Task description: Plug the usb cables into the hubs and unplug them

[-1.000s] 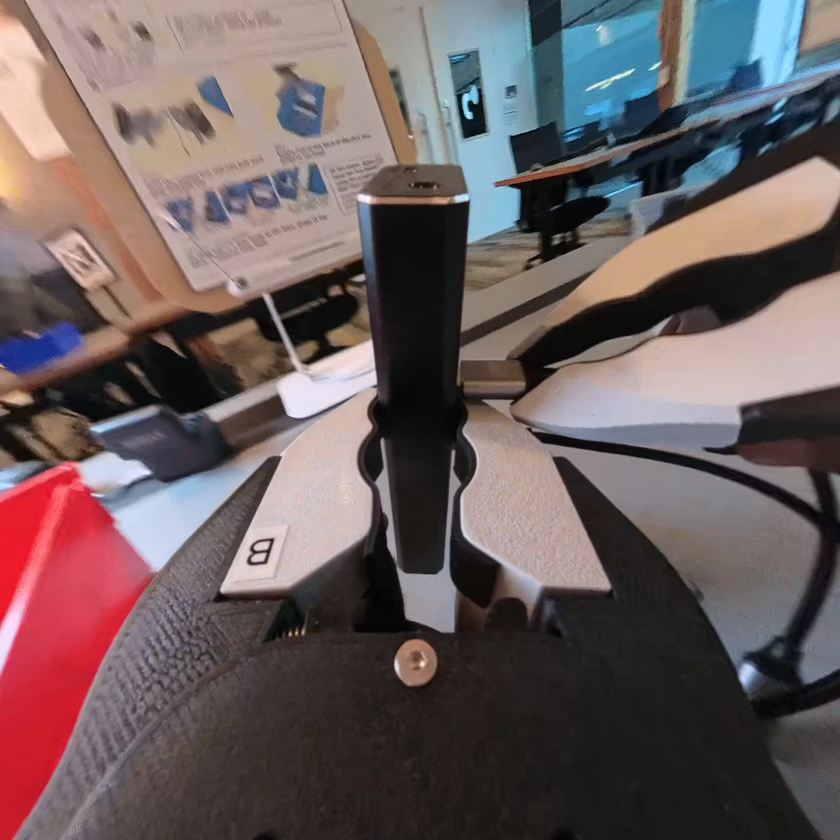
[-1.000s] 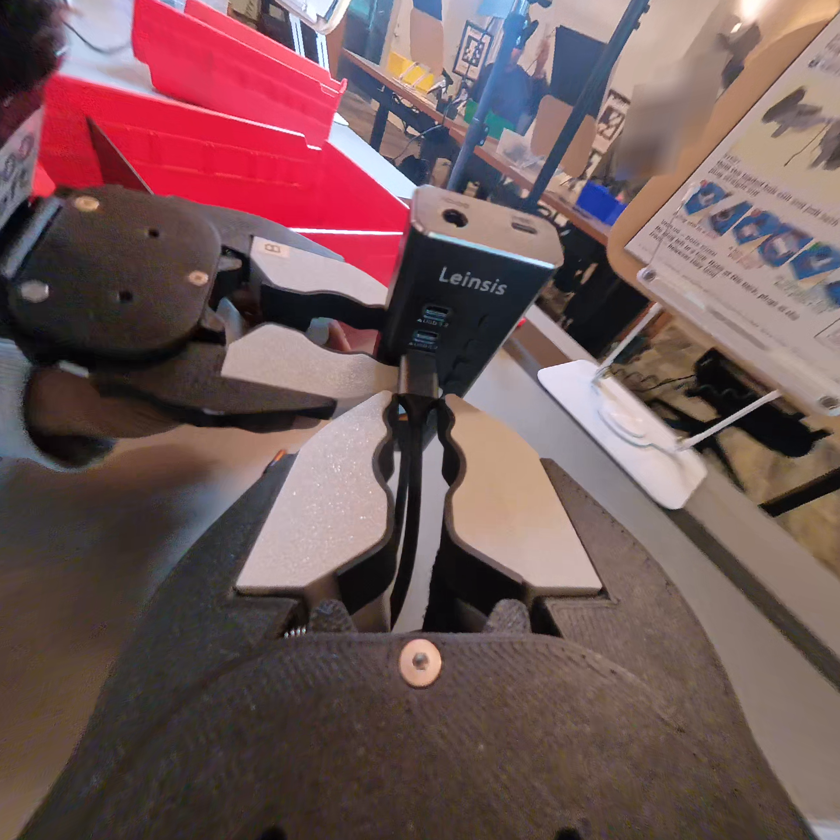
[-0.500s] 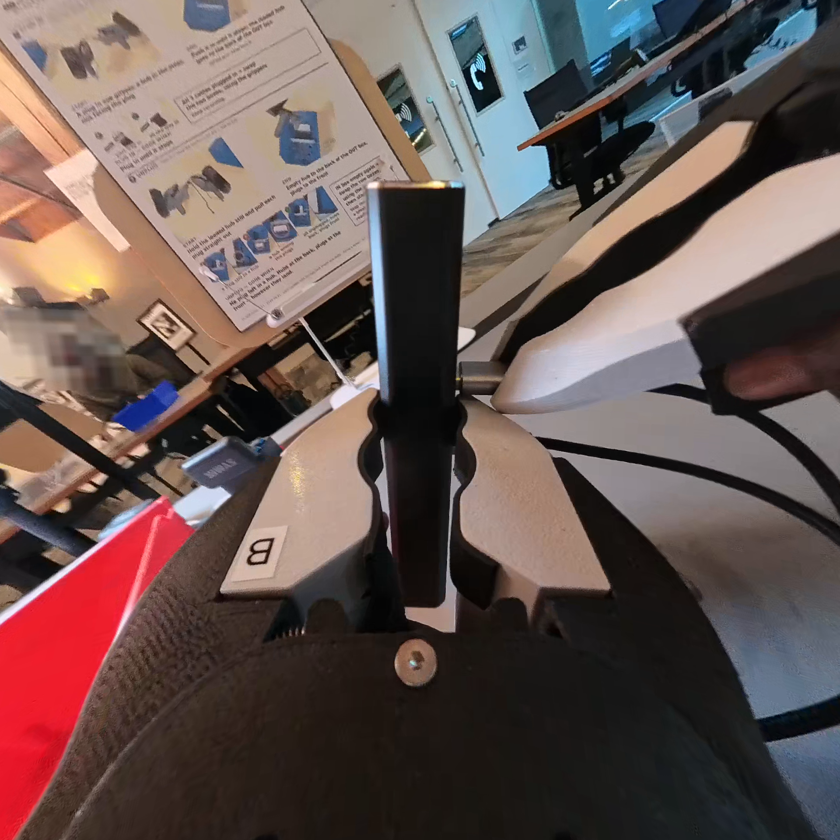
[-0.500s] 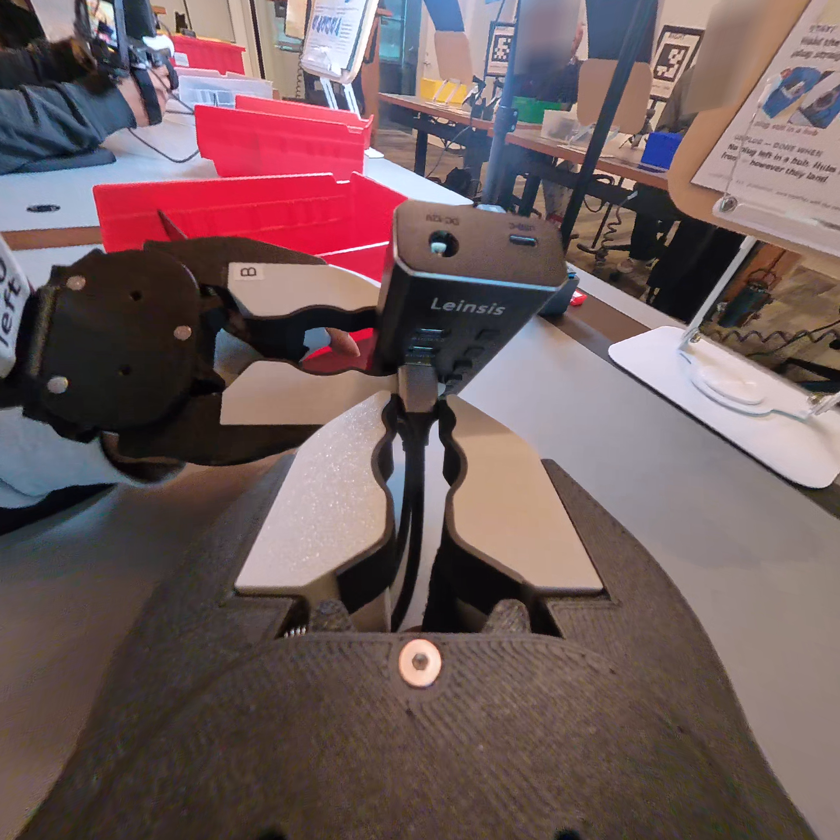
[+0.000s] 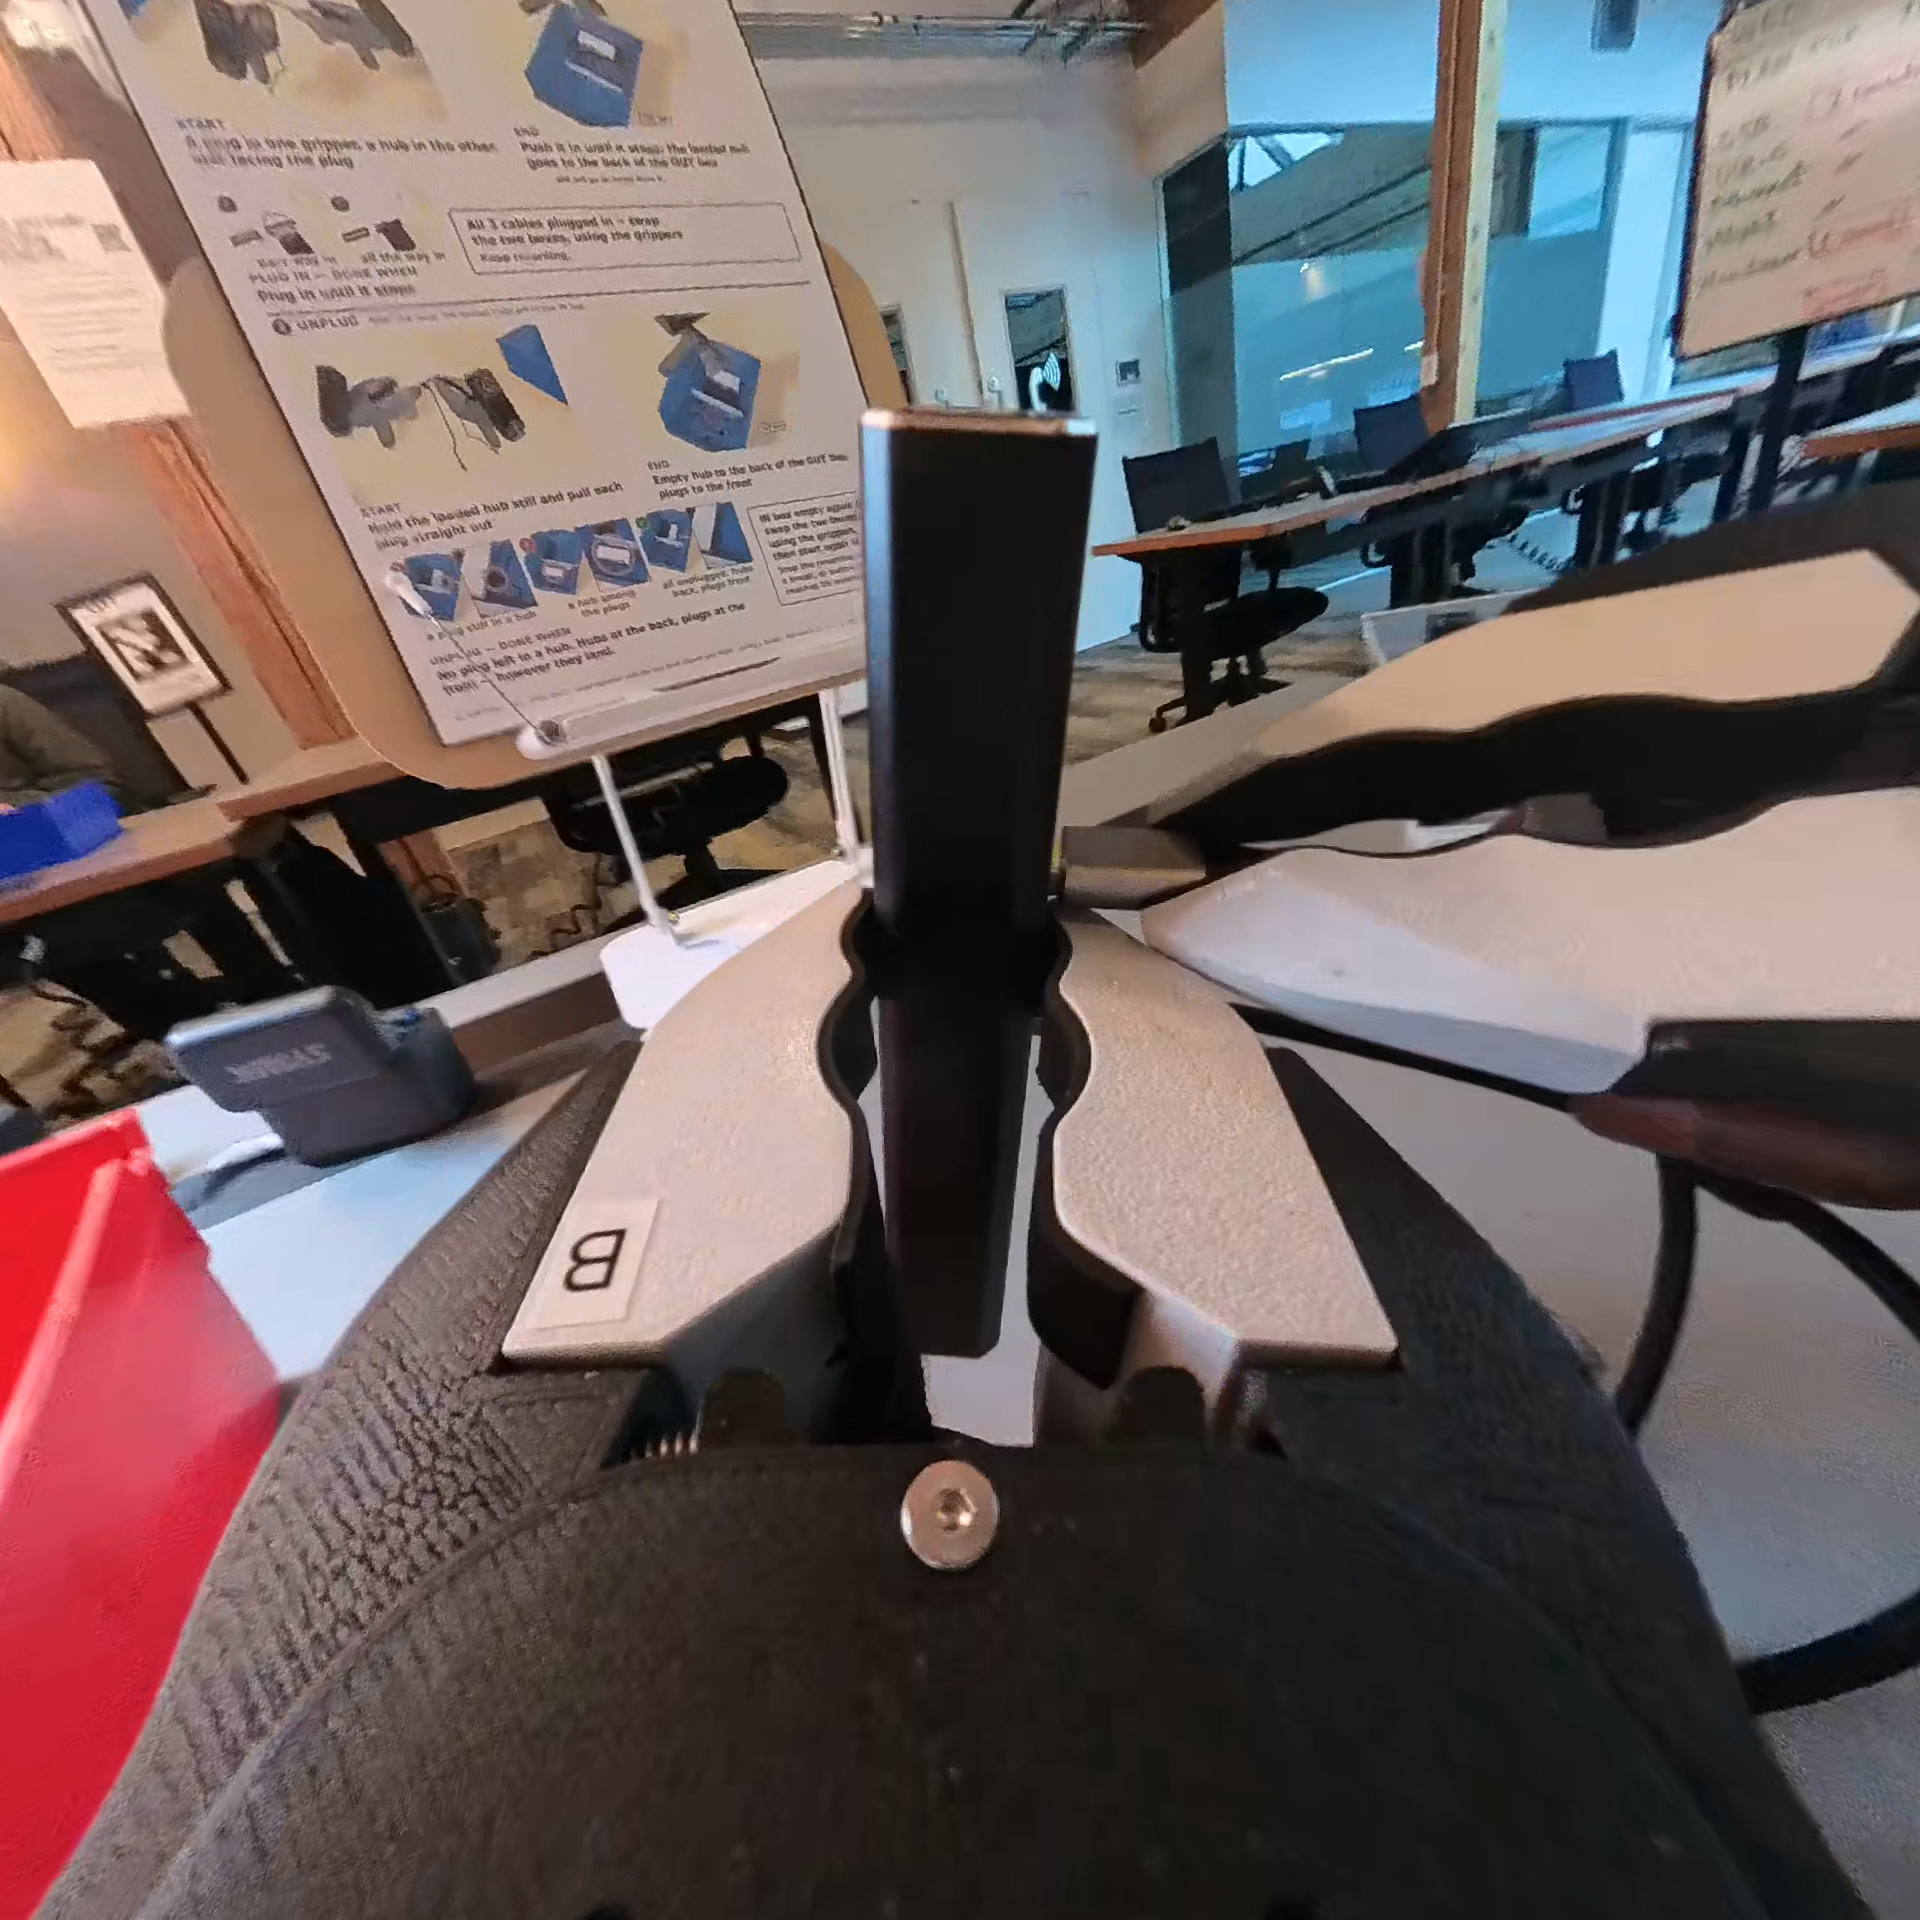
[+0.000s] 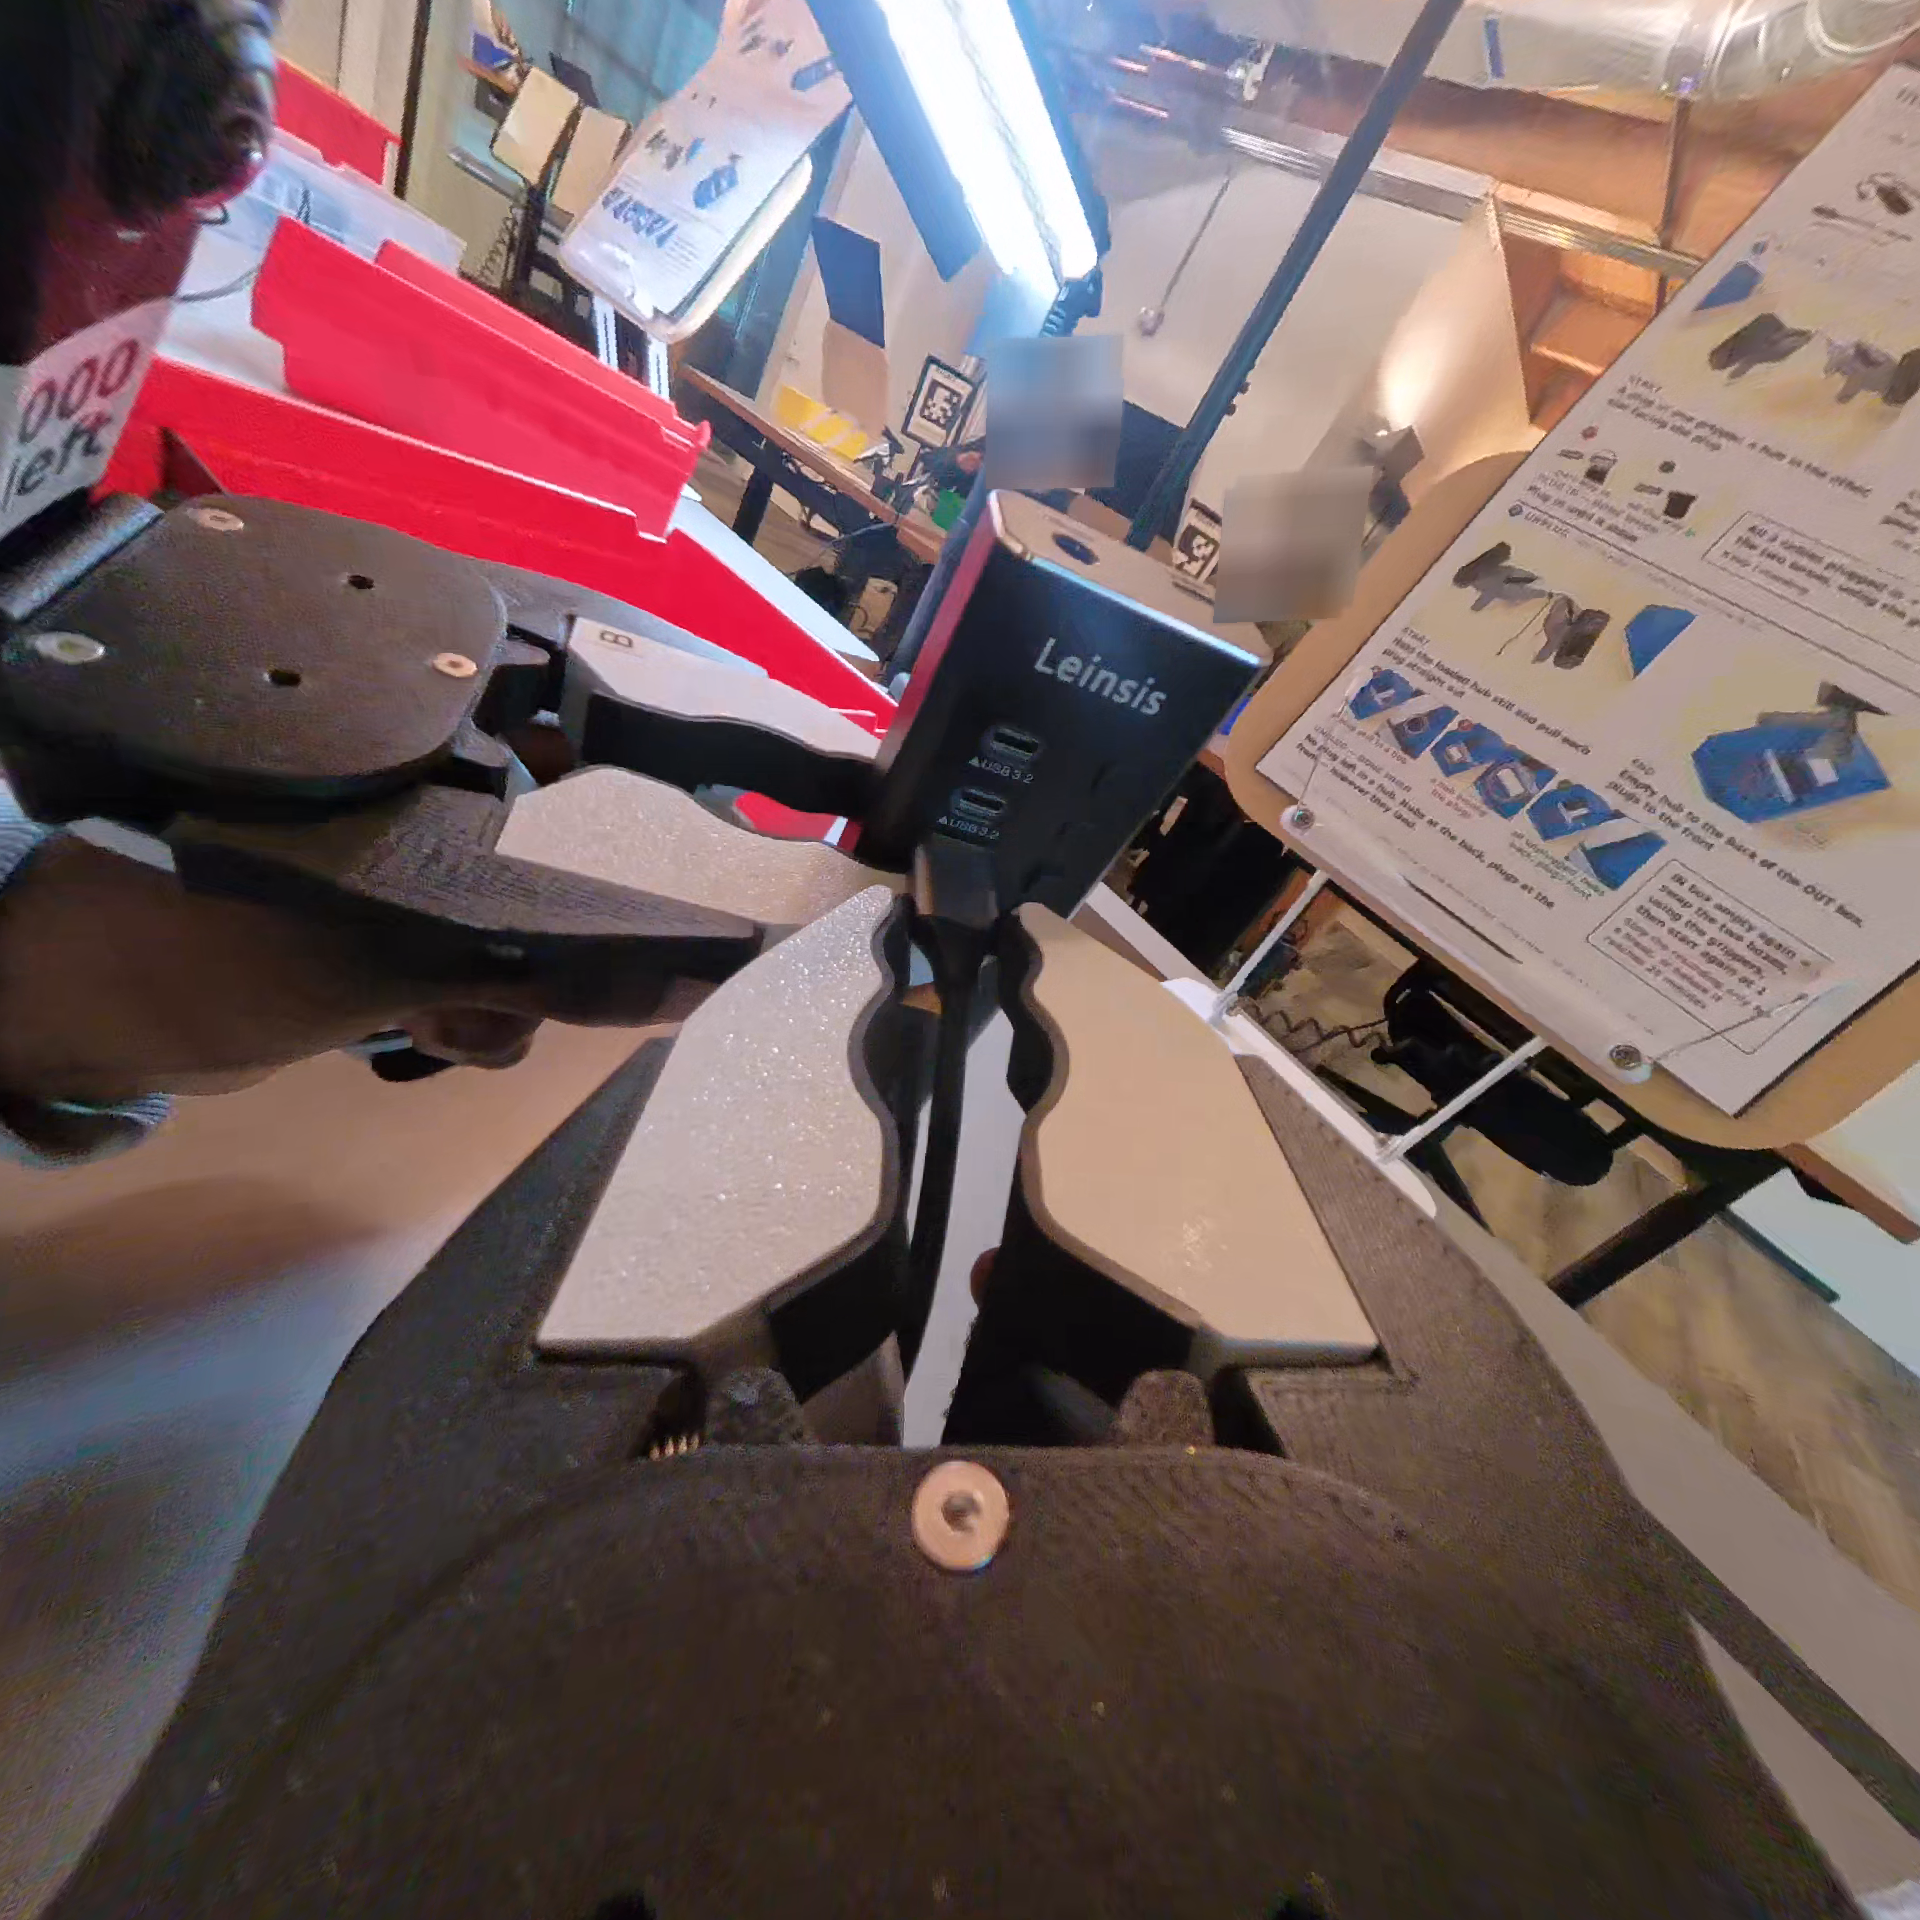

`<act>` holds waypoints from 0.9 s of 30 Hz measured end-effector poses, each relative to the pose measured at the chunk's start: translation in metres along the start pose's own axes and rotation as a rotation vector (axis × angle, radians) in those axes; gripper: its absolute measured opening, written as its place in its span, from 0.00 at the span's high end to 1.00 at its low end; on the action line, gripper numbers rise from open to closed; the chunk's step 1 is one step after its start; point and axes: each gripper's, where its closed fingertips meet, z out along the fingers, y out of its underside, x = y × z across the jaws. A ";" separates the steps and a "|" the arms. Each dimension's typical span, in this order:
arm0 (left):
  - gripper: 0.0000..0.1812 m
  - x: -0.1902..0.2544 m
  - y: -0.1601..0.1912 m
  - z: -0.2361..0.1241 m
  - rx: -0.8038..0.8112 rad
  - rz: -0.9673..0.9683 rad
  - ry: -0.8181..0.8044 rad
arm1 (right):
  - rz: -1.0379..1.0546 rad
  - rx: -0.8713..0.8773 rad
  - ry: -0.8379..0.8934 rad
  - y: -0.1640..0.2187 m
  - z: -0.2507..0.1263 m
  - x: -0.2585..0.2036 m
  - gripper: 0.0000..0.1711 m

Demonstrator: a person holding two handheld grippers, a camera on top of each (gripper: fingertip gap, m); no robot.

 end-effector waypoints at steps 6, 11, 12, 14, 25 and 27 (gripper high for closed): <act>0.85 0.001 -0.007 -0.001 0.027 0.039 0.003 | 0.114 0.008 -0.087 -0.004 -0.003 0.003 0.90; 0.85 0.005 -0.006 0.000 0.024 -0.054 0.045 | -0.141 -0.015 0.005 -0.007 -0.006 0.002 0.90; 0.85 0.006 -0.007 -0.001 0.028 -0.099 0.062 | -0.218 -0.016 0.036 -0.009 -0.007 0.001 0.91; 0.85 0.005 -0.004 0.001 0.010 -0.193 0.071 | -0.181 -0.022 0.026 -0.009 -0.007 0.003 0.91; 0.85 -0.015 -0.025 -0.006 0.113 -0.122 0.003 | 0.324 0.320 0.013 -0.034 -0.062 0.082 0.90; 0.85 -0.015 -0.017 -0.010 0.117 -0.214 0.059 | 0.358 0.390 0.031 -0.043 -0.078 0.104 0.90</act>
